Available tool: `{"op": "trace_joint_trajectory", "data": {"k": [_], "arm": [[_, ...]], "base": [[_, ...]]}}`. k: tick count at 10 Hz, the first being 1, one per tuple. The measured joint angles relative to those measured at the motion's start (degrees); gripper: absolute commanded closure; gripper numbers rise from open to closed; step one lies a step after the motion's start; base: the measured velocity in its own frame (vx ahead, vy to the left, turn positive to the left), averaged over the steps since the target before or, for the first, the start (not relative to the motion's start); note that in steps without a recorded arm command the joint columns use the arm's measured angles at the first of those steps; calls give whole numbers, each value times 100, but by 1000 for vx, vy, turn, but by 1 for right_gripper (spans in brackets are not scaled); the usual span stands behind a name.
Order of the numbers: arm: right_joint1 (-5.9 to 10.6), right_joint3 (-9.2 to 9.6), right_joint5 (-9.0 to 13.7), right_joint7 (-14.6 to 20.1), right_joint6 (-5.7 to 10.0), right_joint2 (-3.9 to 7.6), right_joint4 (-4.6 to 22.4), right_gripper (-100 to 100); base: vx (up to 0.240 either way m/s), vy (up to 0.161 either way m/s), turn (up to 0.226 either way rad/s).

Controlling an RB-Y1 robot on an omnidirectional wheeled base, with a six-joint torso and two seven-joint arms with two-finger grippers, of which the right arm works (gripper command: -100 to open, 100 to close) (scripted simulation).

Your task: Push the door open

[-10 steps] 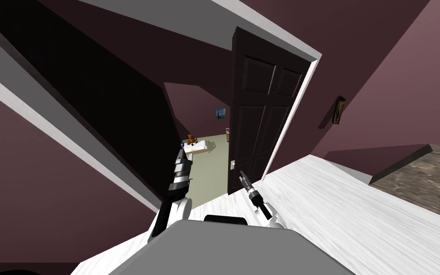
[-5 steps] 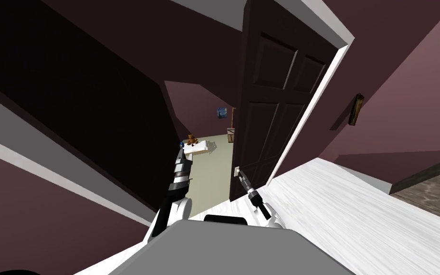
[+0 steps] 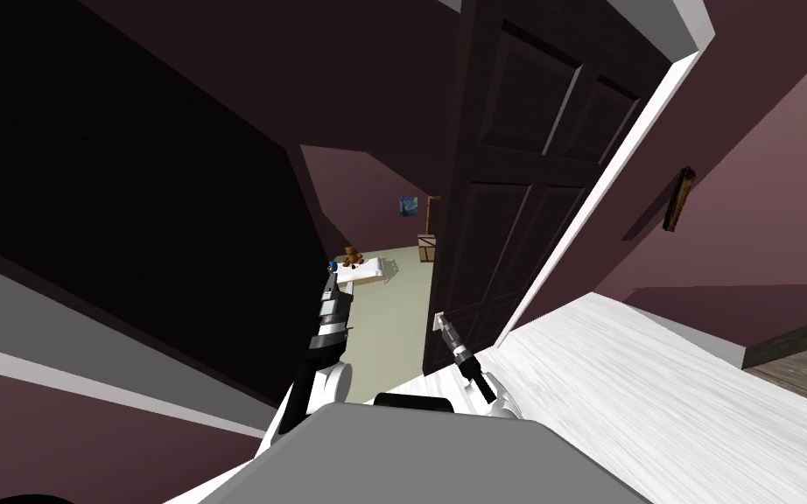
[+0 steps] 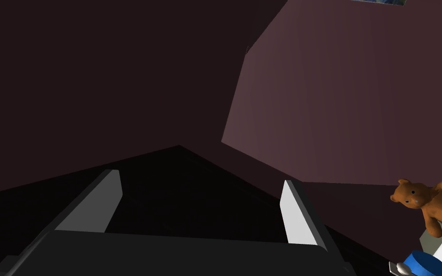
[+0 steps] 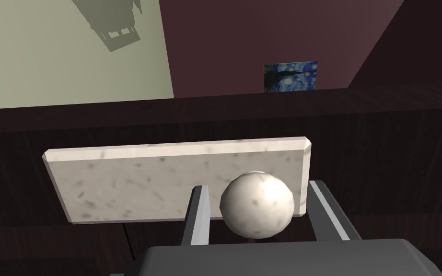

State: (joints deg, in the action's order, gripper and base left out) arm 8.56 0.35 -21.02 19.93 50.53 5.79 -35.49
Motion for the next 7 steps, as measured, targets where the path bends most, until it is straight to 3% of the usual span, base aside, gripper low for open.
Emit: {"op": "trace_joint_trajectory", "data": {"k": [4,7], "arm": [[-4,2,-4,-1,-15,1,7,100],[-24,-44,39,-46,-14,-3,98,100]], "base": [[-8,-3,-1],[123,66,-31]]}}
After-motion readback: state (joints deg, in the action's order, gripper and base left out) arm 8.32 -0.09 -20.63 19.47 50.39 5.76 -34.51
